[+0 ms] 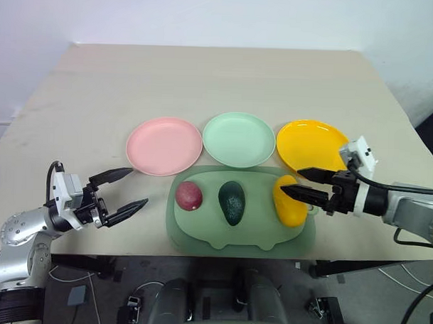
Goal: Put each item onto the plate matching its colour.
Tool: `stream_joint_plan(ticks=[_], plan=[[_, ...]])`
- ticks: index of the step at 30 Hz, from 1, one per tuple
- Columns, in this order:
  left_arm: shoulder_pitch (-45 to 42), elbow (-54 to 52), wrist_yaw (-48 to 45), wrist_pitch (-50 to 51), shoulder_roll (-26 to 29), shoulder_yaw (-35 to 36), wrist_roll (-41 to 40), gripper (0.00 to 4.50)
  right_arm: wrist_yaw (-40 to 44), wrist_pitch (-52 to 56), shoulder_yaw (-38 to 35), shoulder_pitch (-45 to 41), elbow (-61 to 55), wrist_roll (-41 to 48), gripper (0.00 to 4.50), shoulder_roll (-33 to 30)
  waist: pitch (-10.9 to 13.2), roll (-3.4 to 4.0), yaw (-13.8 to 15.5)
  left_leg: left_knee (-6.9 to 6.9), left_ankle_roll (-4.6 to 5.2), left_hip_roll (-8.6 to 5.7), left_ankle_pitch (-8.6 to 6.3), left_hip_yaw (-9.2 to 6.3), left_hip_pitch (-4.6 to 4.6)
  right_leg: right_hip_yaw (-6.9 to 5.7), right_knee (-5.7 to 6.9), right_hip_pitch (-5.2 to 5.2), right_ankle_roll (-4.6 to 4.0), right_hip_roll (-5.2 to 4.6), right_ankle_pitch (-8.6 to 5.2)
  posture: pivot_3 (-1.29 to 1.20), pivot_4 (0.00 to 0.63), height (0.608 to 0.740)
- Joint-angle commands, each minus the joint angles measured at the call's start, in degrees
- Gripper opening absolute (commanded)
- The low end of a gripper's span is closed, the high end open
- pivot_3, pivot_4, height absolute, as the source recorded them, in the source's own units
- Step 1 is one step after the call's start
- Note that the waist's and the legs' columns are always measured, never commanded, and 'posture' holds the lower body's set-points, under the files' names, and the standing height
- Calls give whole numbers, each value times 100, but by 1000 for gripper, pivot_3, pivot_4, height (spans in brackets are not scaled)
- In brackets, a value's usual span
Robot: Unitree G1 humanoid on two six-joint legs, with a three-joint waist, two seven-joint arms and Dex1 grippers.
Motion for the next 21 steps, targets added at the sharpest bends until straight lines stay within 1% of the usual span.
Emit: stream_joint_plan(ticks=[1, 4, 8, 17, 20, 21], plan=[[8, -262, 93, -39, -39, -62, 3, 4457, -532, 43, 106, -35, -424, -138, 4500, 114, 0, 0, 8, 0, 0, 0, 0, -1, 1, 0, 0, 0, 0, 0, 0, 0, 150, 733], [24, -318, 167, -27, -61, -120, 3, 4457, -922, 214, 222, 39, -373, -294, 4500, 241, -2, -3, 19, 0, 0, 1, 0, -1, 1, 0, 1, 0, 0, 1, -1, 0, 150, 733], [11, -338, 243, -16, -59, -158, -11, 4457, -996, 204, 478, 243, -453, -541, 4500, 193, -2, -2, 56, 0, 0, 1, 0, 0, 0, 0, 0, 0, 0, 2, -1, 0, 150, 733], [-37, -333, 349, -26, -78, -174, -19, 4457, -1166, 130, 843, 281, -285, -953, 4500, 480, -2, -2, 70, 0, 1, 2, 0, -2, 0, 0, 0, 0, 1, 4, -2, 0, 150, 733], [-13, -337, 369, -46, -83, -164, -16, 4500, -1044, 40, 970, 262, -253, -1135, 3947, 418, -2, -2, 70, 0, 1, 1, 0, -2, 0, 0, -1, 0, 1, 3, -2, 0, 150, 733], [-7, -338, 377, -52, -84, -164, -14, 4500, -996, 18, 1002, 265, -254, -1182, 3615, 389, -2, -2, 70, 0, 1, 2, 0, -2, 0, 0, -1, 0, 1, 4, -2, 0, 150, 733]])
